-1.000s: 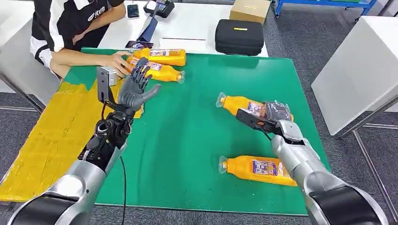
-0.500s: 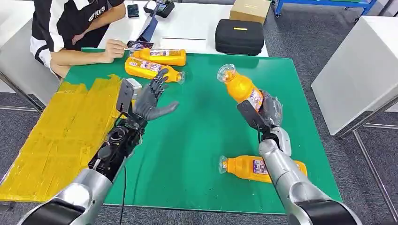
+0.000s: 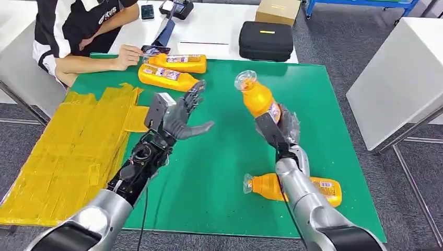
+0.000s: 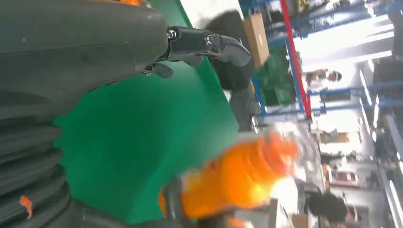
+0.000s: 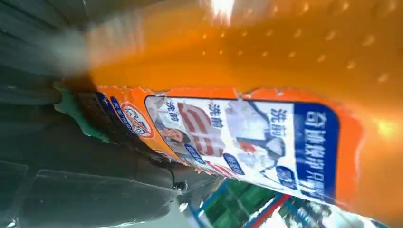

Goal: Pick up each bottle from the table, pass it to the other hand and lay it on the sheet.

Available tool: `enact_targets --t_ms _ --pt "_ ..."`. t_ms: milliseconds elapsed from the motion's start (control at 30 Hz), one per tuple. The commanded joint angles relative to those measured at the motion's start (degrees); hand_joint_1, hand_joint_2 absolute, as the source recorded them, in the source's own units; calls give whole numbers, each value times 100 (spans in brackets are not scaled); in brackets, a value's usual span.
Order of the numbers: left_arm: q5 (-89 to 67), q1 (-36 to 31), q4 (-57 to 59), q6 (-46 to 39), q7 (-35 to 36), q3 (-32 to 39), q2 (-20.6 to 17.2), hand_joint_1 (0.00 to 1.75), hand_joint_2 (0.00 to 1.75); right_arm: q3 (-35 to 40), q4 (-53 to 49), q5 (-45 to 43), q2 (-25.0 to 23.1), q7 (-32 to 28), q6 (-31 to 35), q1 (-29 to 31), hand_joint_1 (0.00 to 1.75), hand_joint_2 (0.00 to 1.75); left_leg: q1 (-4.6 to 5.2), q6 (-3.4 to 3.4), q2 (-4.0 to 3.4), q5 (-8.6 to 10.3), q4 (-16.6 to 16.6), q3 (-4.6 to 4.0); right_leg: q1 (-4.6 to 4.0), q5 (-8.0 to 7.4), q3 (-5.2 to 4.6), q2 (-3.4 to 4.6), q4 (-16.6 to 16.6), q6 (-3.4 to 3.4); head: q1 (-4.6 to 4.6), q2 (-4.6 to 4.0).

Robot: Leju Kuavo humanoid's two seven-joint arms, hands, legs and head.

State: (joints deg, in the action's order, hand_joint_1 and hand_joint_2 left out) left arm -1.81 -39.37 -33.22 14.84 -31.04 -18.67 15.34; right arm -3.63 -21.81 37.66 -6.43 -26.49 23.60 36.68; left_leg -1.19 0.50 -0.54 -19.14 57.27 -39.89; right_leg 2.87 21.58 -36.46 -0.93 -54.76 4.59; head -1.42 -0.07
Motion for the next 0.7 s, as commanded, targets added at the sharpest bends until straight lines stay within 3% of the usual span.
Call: enact_targets --t_ms 33,233,267,300,433,500,700 --pt "124 -321 235 -20 77 -306 48 0 175 175 383 166 -688 -100 -120 342 175 175 -3 -1 -17 -19 9 23 -5 12 13 23 -10 -29 0 0" --pt "163 -372 350 -30 70 -322 73 0 175 125 330 -130 -929 -694 -403 344 175 175 -3 0 -17 -18 7 21 -5 14 8 19 -9 -29 0 0" --pt "165 -385 371 -37 70 -327 73 0 175 113 329 -217 -959 -860 -643 342 175 175 -3 0 -13 -9 2 12 -4 7 1 13 -3 -21 -2 0" --pt "213 -473 495 -28 78 -325 78 0 175 100 337 -505 -1025 -1241 -1436 313 175 175 -4 1 -18 -26 13 30 -5 20 16 21 -13 -35 -2 0" --pt "379 -618 715 29 135 -222 73 0 175 574 34 -560 -1229 -1351 -1732 104 175 175 -6 -1 -19 -16 7 17 -6 11 5 21 -7 -28 0 0" --pt "396 -634 755 50 153 -224 81 0 175 677 -122 -963 -1238 -1351 -2316 2 175 175 -6 -3 -19 -19 7 24 -8 14 10 22 -8 -32 0 0" --pt "540 -736 921 82 230 -138 66 0 175 1230 292 -1140 -1200 -1351 -3043 75 175 175 -3 1 -18 -24 9 32 -4 18 18 23 -9 -34 -2 0"
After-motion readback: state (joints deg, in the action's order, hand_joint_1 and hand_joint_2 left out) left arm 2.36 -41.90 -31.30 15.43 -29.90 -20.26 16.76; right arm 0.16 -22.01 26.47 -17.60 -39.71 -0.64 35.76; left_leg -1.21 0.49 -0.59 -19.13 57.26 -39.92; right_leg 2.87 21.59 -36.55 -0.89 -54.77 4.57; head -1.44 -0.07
